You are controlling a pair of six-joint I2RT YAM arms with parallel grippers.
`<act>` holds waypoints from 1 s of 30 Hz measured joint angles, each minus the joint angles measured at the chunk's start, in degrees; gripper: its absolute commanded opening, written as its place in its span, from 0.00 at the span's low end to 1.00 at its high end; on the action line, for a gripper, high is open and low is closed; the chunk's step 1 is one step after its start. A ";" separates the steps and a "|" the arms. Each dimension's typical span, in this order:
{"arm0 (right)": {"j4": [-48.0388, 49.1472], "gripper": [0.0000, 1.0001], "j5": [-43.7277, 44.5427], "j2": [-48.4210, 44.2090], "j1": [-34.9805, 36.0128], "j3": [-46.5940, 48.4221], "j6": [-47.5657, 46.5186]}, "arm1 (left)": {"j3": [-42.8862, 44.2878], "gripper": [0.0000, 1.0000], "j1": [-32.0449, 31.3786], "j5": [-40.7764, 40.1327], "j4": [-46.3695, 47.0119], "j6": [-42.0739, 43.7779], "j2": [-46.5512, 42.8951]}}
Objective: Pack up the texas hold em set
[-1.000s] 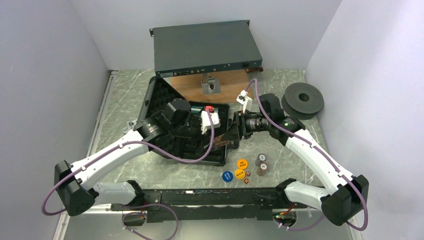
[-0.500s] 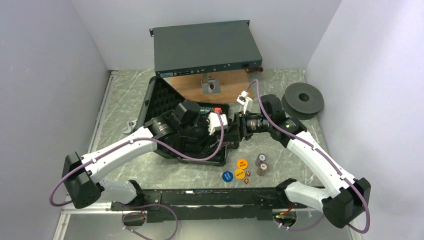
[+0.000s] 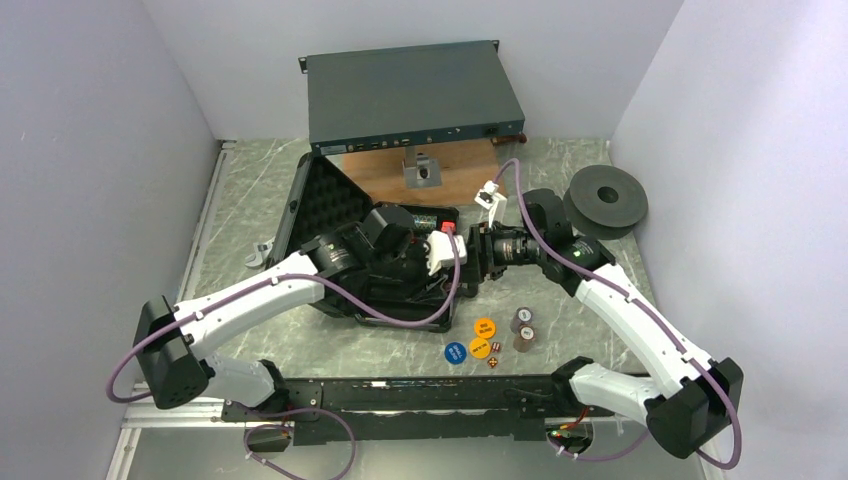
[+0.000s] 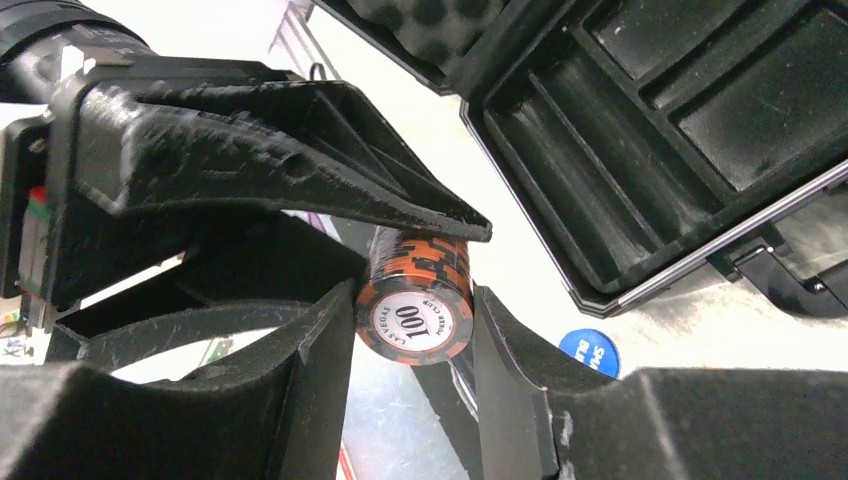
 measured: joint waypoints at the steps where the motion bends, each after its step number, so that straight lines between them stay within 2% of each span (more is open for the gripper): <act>1: 0.09 0.05 0.22 -0.15 0.00 -0.13 0.07 | 0.15 0.00 -0.07 0.04 -0.24 0.17 0.07; 2: 0.33 0.09 0.22 -0.31 -0.02 -0.28 0.11 | 0.57 0.00 -0.09 -0.11 -0.63 0.26 0.33; 3: 0.39 0.17 0.31 -0.52 0.00 -0.39 0.11 | 1.01 0.00 -0.11 -0.17 -1.11 0.09 0.57; 7: 0.37 0.66 0.85 -1.18 -0.02 -0.68 0.13 | 2.25 0.00 -0.28 -0.17 -2.36 0.20 1.49; 9: 0.42 0.75 0.68 -1.53 0.02 -0.79 0.22 | 2.34 0.00 -0.33 -0.72 -2.84 0.20 1.51; 16: -0.11 0.88 4.90 -4.37 0.22 -0.76 -0.17 | 2.36 0.00 0.02 -5.77 -6.71 1.38 1.62; 25: -4.37 0.89 21.53 -6.03 0.33 0.44 -0.37 | 1.07 0.00 0.02 -12.63 -6.99 5.09 0.81; 30: -4.55 0.89 24.26 -7.67 0.33 0.44 -0.37 | -4.94 0.00 0.00 -20.09 0.42 8.72 -0.72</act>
